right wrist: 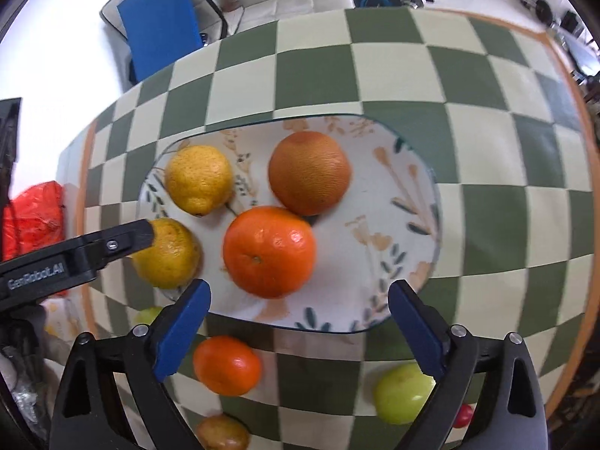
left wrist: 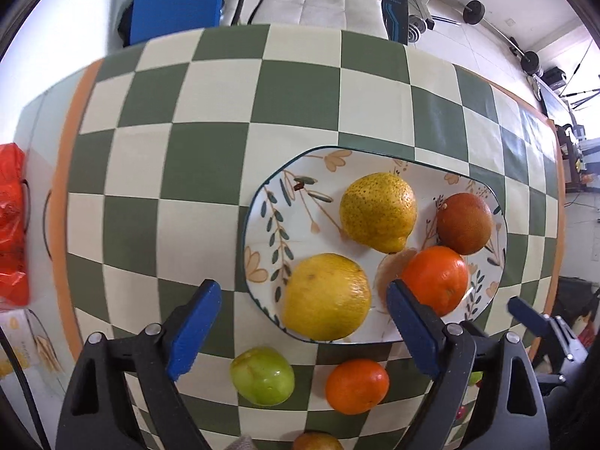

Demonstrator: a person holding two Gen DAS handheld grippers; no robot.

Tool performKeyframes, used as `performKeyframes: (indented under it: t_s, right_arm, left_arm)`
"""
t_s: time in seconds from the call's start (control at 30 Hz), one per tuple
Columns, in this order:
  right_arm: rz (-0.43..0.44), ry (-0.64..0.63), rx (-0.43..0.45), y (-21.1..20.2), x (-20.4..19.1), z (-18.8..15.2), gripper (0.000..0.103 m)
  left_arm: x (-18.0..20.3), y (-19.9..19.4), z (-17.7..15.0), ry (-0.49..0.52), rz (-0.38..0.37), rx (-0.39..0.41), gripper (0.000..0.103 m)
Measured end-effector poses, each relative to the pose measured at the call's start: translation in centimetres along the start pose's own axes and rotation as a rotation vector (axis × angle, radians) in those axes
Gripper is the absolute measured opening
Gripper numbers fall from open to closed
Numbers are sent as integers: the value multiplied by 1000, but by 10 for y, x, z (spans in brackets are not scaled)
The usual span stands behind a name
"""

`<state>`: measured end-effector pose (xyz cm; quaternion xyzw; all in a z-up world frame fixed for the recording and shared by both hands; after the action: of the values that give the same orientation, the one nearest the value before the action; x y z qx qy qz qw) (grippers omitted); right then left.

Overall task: Organize fruits
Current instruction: 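Lower the yellow citrus with the left tool while the right tool lowers the orange onto the plate, then withdraw both open tools from the plate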

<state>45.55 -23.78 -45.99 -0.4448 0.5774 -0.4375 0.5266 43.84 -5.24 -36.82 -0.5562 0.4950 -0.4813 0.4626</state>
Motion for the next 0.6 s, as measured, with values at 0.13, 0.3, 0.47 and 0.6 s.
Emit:
performKeyframes:
  t_s: [0.13, 0.3, 0.47, 0.6]
  right_arm:
    - [-80, -9, 44, -16, 8, -6, 98]
    - [-112, -15, 94, -41, 13, -18, 98]
    - [-149, -28, 157, -71, 15, -36, 98]
    - [-157, -29, 205, -95, 15, -54, 98]
  left_arm:
    - [-5, -18, -13, 13, 51, 66, 90]
    - [-1, -40, -37, 22, 89, 141, 90]
    - [7, -62, -59, 19, 85, 213, 90]
    - [7, -82, -80, 21, 80, 271, 90]
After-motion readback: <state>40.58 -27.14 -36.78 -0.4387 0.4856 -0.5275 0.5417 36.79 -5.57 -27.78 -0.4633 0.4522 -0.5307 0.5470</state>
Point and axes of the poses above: each gripper's, at about its wrist camera, not at the fingertips, and y roughly the way its jaws point, x to its right, z to its top, the point moved 7 cm from there along y, roughly the way its jaws point, and after that the axes turned 7 degrees about -x, right-handed, at the moved point
